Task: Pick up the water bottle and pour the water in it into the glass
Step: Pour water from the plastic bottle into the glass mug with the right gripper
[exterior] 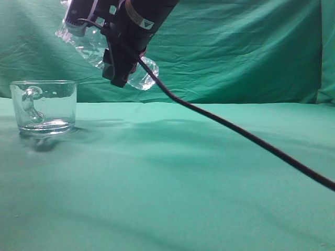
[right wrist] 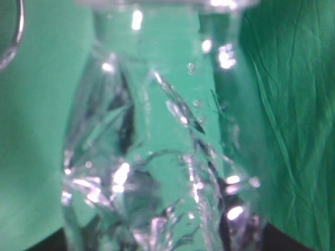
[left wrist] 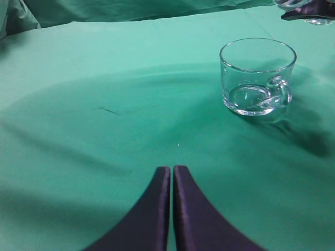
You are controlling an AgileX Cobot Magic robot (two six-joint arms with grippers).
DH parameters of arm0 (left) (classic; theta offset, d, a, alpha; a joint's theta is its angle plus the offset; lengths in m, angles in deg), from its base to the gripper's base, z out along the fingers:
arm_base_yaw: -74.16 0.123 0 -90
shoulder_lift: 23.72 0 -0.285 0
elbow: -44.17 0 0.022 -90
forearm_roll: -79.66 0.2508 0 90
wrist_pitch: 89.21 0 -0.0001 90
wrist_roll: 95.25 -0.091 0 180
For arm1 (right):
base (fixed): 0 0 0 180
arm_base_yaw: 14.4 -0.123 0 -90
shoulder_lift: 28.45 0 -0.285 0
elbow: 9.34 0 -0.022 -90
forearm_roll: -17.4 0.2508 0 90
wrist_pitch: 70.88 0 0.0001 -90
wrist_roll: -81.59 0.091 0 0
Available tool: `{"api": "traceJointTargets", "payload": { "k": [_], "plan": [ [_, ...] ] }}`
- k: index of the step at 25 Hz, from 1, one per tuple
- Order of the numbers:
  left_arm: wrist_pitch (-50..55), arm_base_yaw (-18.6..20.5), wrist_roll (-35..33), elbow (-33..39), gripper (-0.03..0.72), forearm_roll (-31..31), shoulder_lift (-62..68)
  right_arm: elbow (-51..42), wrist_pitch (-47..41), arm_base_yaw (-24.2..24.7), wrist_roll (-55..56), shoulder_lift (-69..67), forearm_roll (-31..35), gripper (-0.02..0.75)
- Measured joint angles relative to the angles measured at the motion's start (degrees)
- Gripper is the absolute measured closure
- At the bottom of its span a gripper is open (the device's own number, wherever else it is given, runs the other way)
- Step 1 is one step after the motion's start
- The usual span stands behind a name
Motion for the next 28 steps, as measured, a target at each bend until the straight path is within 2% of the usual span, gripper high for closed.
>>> {"api": "traceJointTargets", "payload": {
  "k": [28],
  "plan": [
    [0.0, 0.0, 0.0, 0.0, 0.688, 0.0, 0.0, 0.34, -1.95, 0.0, -14.18, -0.21, -0.26, 0.419]
  ]
}}
